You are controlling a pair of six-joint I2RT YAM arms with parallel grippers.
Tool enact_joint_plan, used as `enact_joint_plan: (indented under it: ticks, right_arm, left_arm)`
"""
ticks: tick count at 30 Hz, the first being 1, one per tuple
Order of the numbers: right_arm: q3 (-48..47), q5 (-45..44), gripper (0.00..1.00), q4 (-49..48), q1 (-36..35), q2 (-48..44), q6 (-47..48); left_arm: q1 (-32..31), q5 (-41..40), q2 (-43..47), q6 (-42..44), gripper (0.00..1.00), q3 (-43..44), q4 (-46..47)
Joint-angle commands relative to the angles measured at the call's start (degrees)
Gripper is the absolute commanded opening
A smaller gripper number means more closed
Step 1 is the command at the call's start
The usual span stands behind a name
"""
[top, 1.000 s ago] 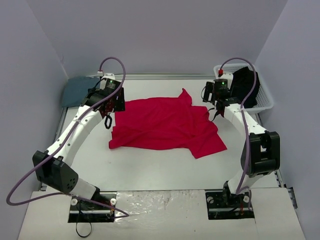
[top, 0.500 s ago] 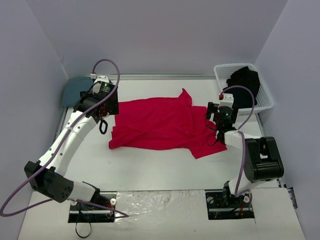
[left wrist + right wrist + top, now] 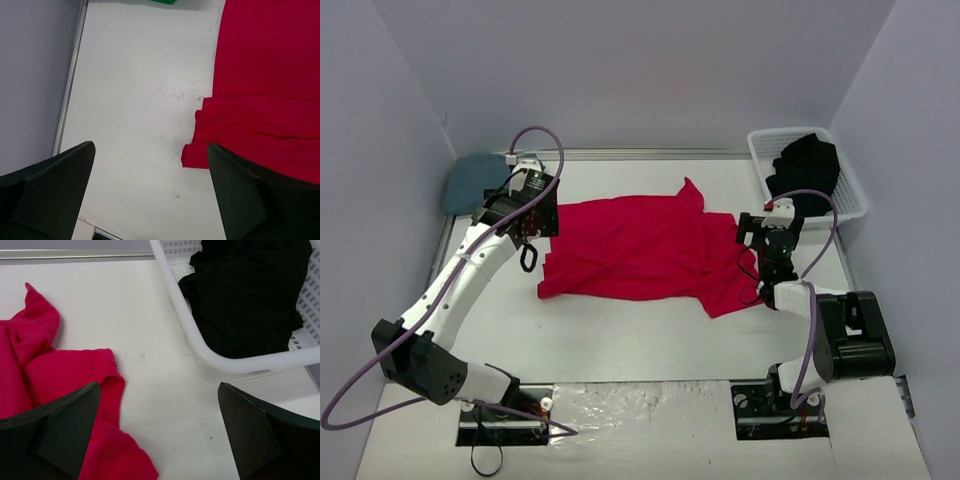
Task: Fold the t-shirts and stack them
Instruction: Flatten out the tshirt
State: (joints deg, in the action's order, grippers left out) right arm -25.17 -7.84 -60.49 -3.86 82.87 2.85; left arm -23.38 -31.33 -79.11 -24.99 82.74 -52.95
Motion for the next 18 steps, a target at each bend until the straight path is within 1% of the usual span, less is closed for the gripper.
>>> enact_joint_plan:
  ticks: [1,4,5,8,11,13,14,18]
  right_arm:
    - [3.4,-0.2,1.00,-9.6,-1.1,-0.3,0.9]
    - [5.6,-2.1,1.00,-13.7,-2.3,0.2,1.5]
    - [6.0,-4.7,1.00,-14.3,-3.2,0.1,1.4]
    - [8.4,-8.8,1.00,-18.1,-5.1,0.0,2.3]
    - [7.7,-7.3,1.00,-19.7,-5.5,3.7,3.6]
    - [7.3,-8.8,1.00,-19.9,-6.2,4.5,3.3]
    - [8.0,-11.0,1.00,-21.9,-5.9,4.8,2.7]
    - [7.5,-11.9,1.00,-22.3,-4.8,6.2,1.1]
  left_arm:
    - [-0.9,-0.6,-0.1,-0.8,0.94,2.1,-0.9]
    - [-1.4,-0.7,-0.1,-0.8,0.94,2.0,-1.2]
    - [-1.6,-0.8,-0.1,-0.8,0.94,2.0,-1.3]
    - [-2.5,-1.6,-0.1,-0.9,0.94,2.7,-2.3]
    - [-3.5,-2.6,-0.2,-0.9,0.94,3.1,-2.4]
    - [-4.0,-2.9,-0.5,-0.9,0.94,3.4,-2.5]
    - [-4.0,-2.9,-0.7,-0.9,0.94,3.5,-2.6]
    - [-4.5,-3.4,-1.0,-0.8,0.94,3.7,-2.6]
